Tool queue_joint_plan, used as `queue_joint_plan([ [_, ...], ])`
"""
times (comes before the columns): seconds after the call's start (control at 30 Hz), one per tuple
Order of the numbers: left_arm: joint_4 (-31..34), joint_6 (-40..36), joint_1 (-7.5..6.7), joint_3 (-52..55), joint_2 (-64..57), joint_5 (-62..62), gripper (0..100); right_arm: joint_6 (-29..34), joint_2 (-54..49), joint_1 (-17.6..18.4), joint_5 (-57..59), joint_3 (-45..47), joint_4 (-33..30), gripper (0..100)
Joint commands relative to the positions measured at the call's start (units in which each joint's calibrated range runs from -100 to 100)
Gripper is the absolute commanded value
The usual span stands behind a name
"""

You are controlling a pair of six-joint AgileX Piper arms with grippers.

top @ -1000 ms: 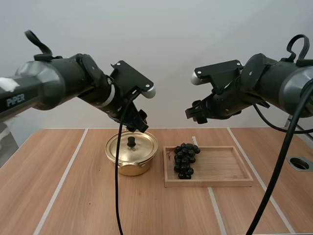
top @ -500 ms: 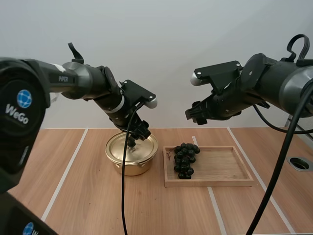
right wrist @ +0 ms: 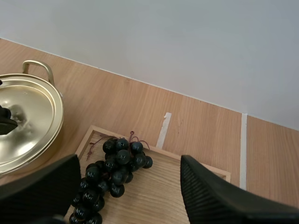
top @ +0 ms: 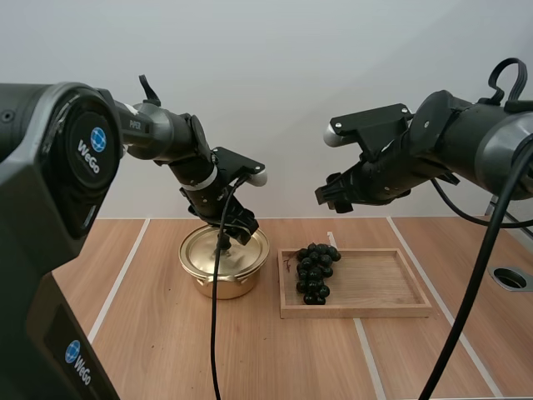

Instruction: Open the pot, put the grape inside, and close it

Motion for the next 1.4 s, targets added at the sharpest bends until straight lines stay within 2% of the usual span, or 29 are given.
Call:
queue_joint_plan([
  [0.0, 2.85, -3.37, -0.19, -1.49, 0.61, 1.62, 100, -0.61, -0.3, 0.15, 0.31, -0.38, -0.23, 100],
  [0.1, 4.92, -4.63, -0.19, -2.17, 1.47, 3.65, 100, -0.61, -0.3, 0.15, 0.31, -0.38, -0.23, 100],
  [0.5, 4.44, -4.63, -0.19, -2.48, 1.97, 3.78, 100, -0.61, -0.3, 0.15, -0.27, -0.38, -0.23, 100],
  [0.67, 4.44, -5.1, -0.19, -3.8, 5.03, 7.53, 100, -0.61, -0.3, 0.15, -0.27, -0.38, -0.23, 100],
  [1.07, 4.23, -5.45, -0.19, -3.84, 5.61, 5.57, 100, -0.61, -0.3, 0.15, 0.23, -0.38, -0.23, 100],
  [1.2, 4.23, -6.59, -0.19, -3.84, 5.61, 5.57, 50, -0.61, -0.3, 0.15, 0.23, -0.38, -0.23, 100],
  [1.3, 4.23, -6.54, -0.19, -3.84, 5.61, 5.57, 5, -0.61, -0.3, 0.15, 0.23, -0.38, -0.23, 100],
  [1.33, 4.23, -6.54, -0.19, -3.84, 5.61, 5.57, 0, -0.61, -0.3, 0.15, 0.23, -0.38, -0.23, 100],
  [1.37, 4.23, -6.67, -0.19, -3.84, 5.61, 5.57, 0, -0.61, -0.3, 0.15, 0.23, -0.38, -0.23, 100],
])
